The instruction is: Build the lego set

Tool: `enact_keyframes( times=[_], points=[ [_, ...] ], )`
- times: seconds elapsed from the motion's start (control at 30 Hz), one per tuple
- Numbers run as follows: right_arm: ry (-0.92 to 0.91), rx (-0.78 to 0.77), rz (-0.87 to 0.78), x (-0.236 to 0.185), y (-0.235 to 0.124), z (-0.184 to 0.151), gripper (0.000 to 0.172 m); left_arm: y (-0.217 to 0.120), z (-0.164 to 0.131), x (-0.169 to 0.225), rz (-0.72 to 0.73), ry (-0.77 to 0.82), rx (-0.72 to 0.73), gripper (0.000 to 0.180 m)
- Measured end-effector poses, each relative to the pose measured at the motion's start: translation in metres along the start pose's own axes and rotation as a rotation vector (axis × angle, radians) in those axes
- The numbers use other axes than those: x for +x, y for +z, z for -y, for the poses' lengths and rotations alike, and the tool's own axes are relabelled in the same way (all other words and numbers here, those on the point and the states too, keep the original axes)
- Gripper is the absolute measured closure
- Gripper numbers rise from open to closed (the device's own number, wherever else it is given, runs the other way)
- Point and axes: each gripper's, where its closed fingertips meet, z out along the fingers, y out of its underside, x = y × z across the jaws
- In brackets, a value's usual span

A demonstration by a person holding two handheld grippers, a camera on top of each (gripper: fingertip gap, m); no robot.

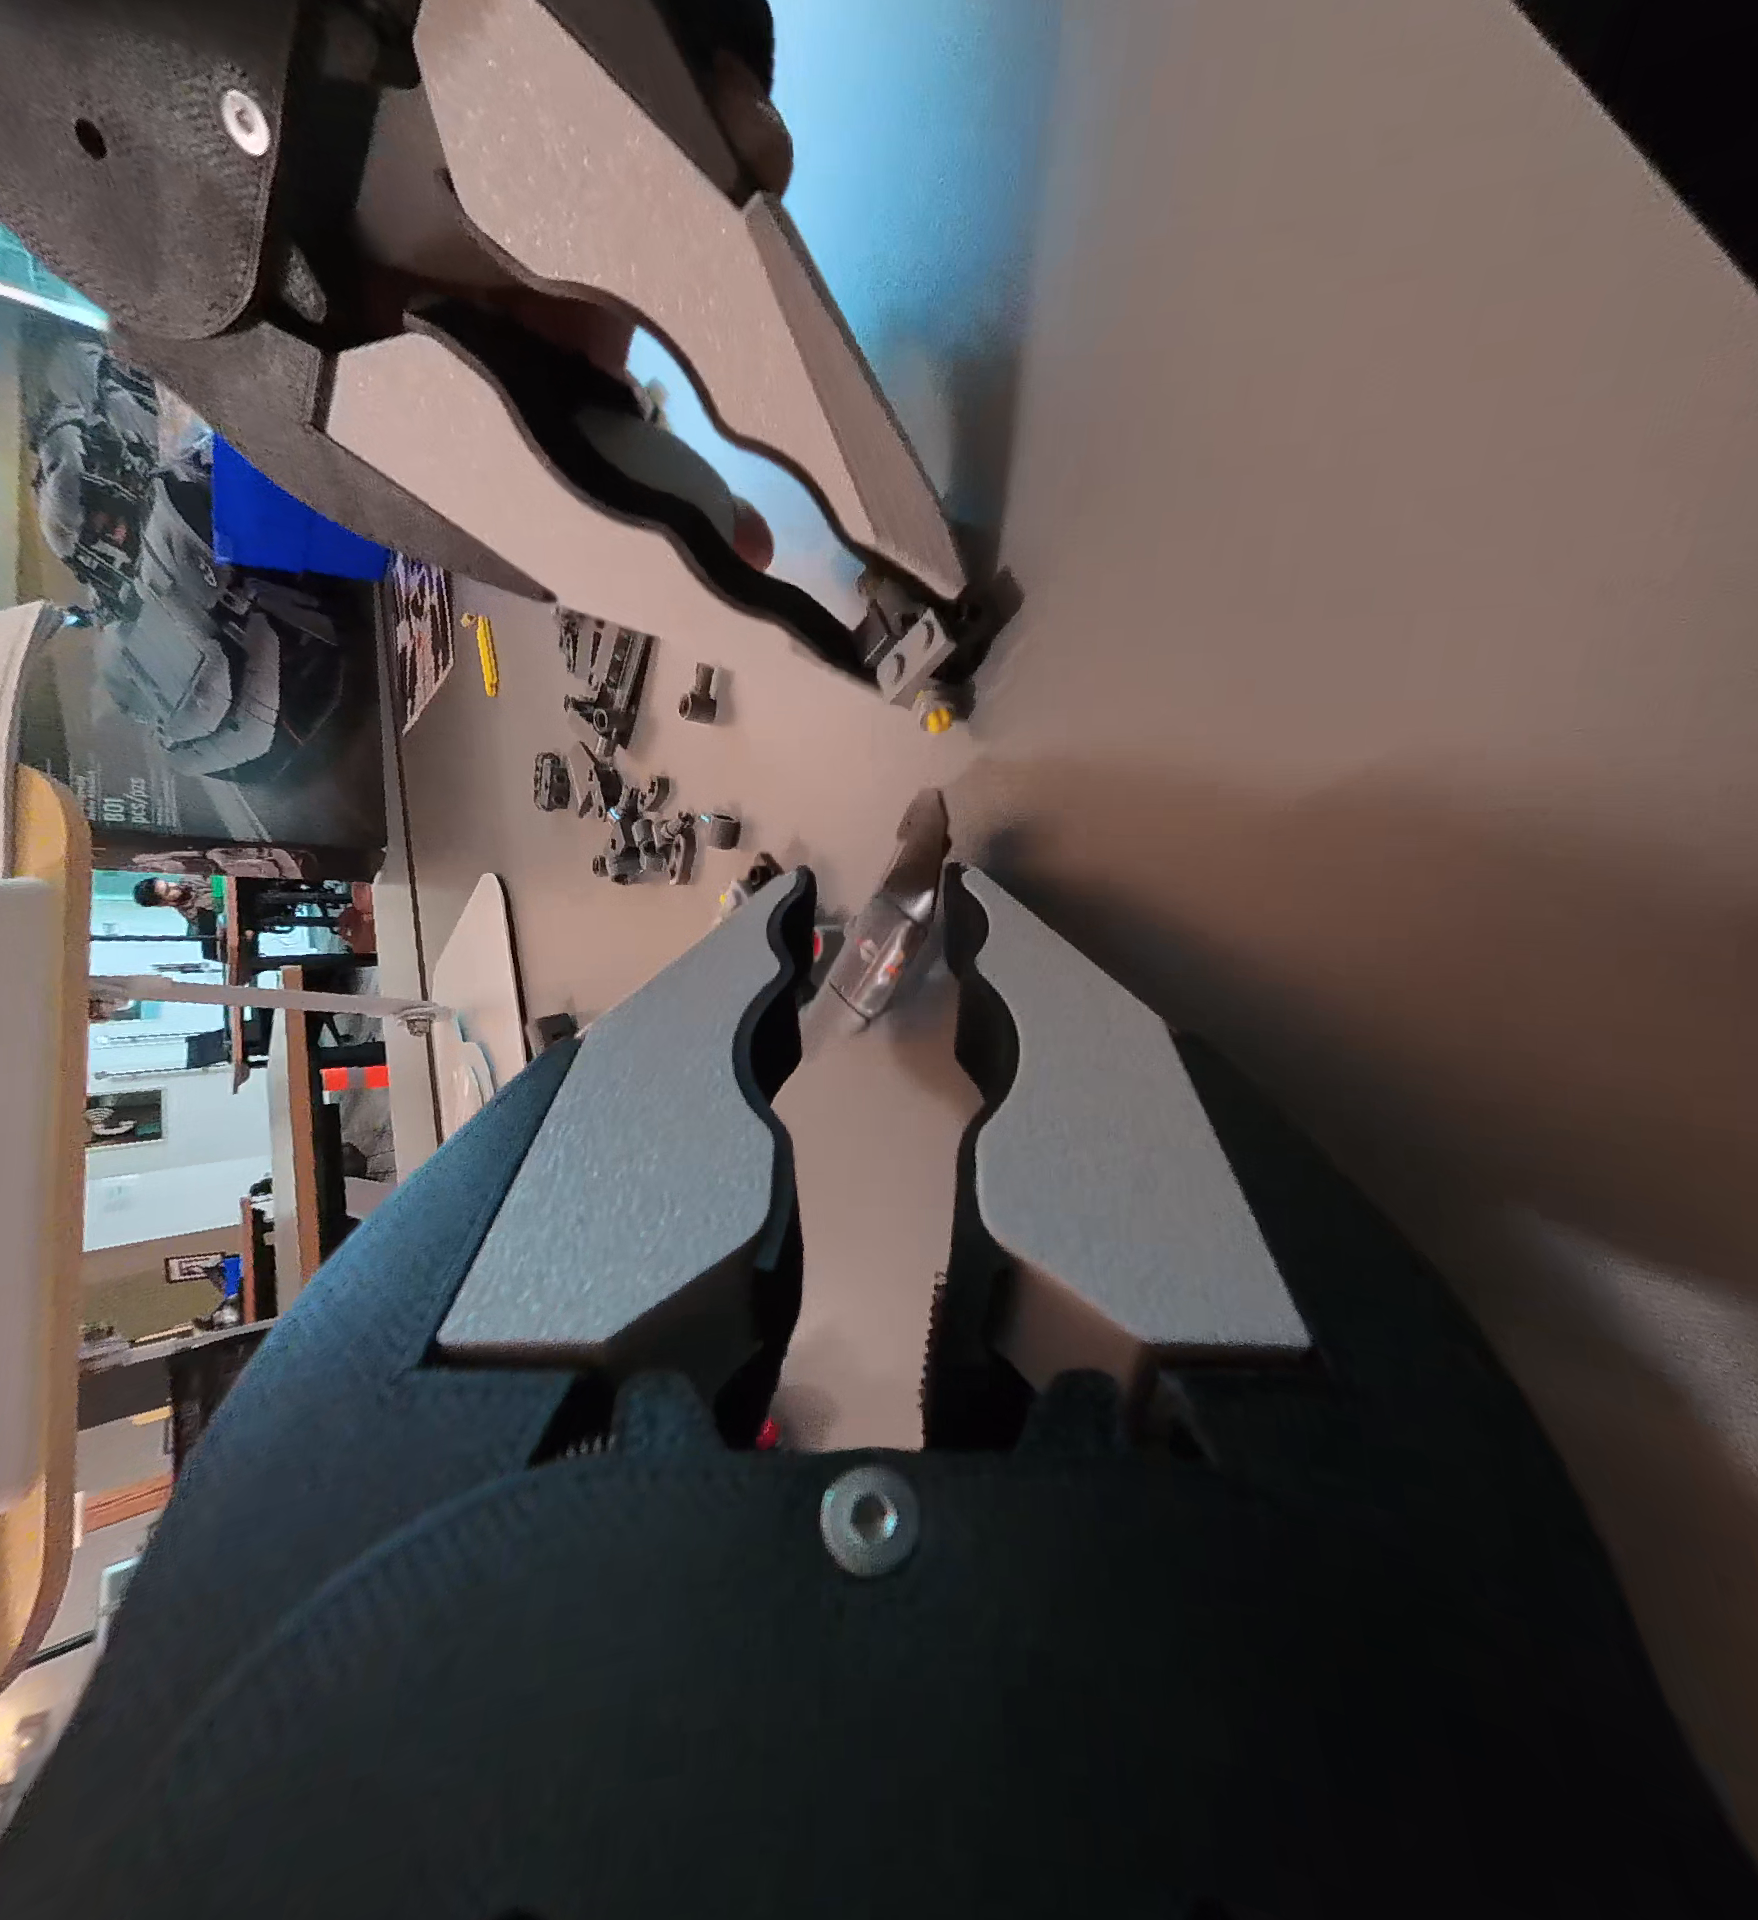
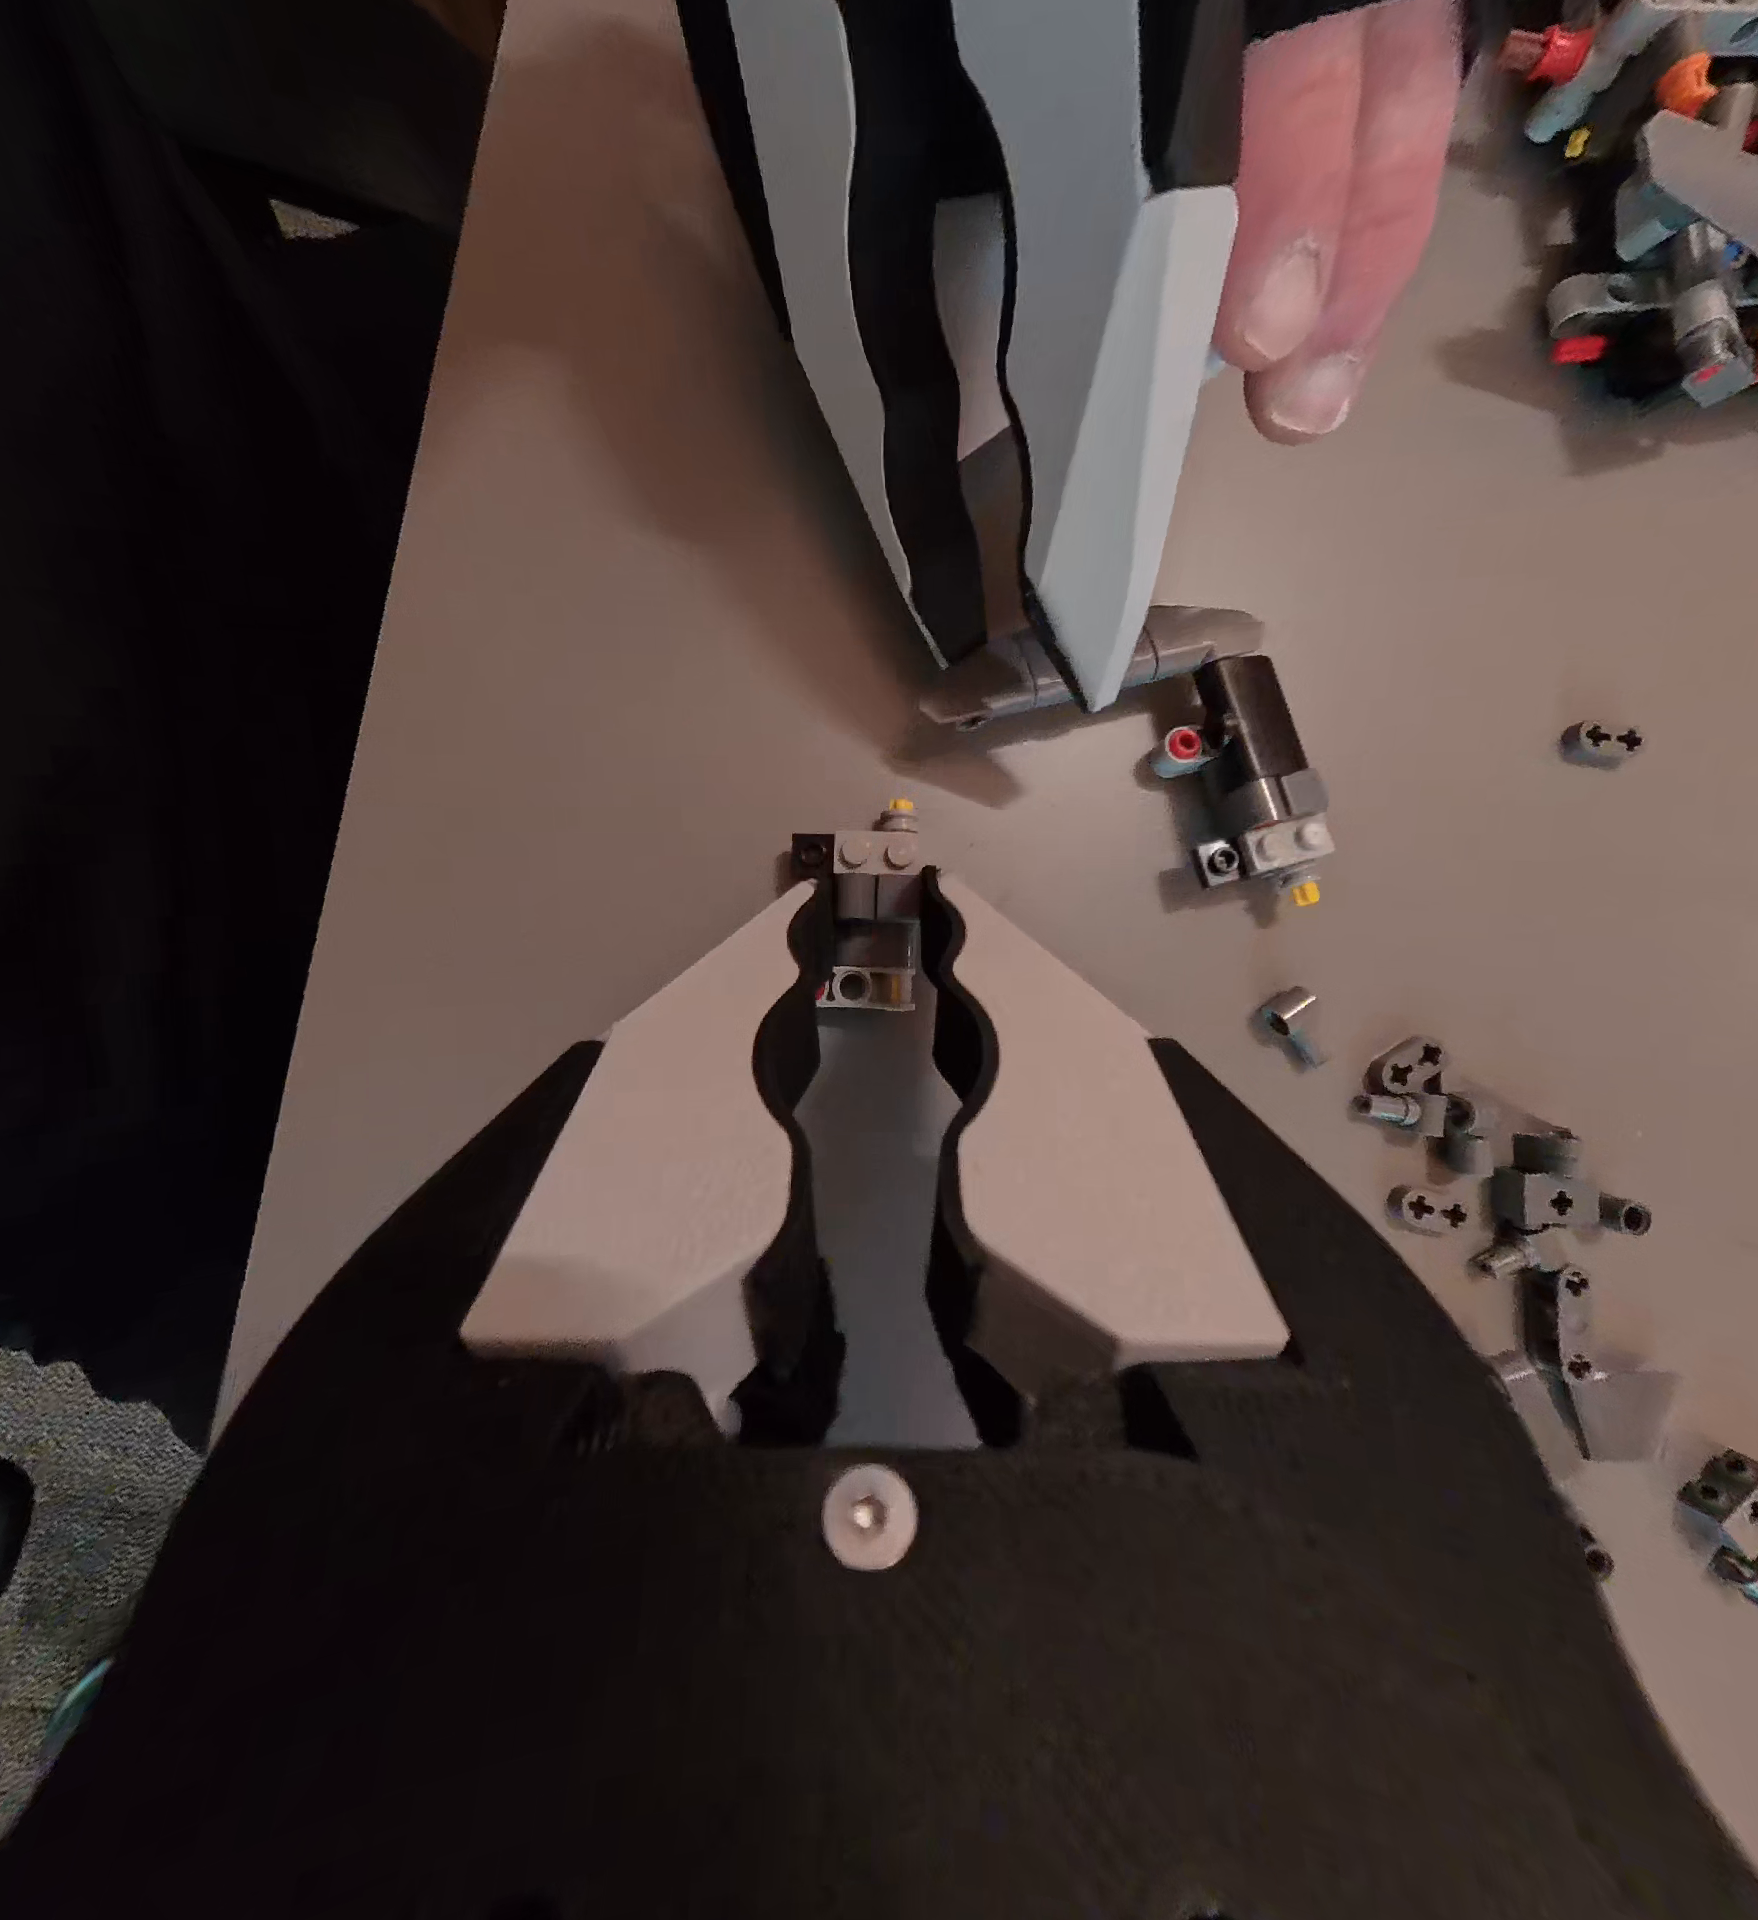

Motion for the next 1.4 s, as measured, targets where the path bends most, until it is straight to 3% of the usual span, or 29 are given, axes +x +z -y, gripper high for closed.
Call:
enact_keyframes(
  times=[0.3,0.57,0.73,1.0,1.4],
  points=[
    [-0.012,0.014,-0.031,0.009,0.001,0.001,0.151,-0.003,-0.003,-0.004,0.102,0.048,-0.007,0.167],
    [0.003,0.010,-0.079,0.006,-0.005,-0.003,0.151,-0.004,-0.011,0.001,0.097,0.065,-0.025,0.172],
    [0.145,0.024,-0.191,0.014,-0.025,-0.003,0.143,-0.013,-0.009,-0.002,0.105,0.032,0.001,0.165],
    [0.389,0.017,-0.264,-0.016,-0.034,-0.022,0.144,-0.005,0.015,0.002,-0.023,-0.028,0.025,0.165],
    [0.373,0.040,-0.262,-0.004,-0.013,-0.017,0.139,0.017,0.043,0.014,-0.089,-0.064,-0.023,0.167]
  ],
)
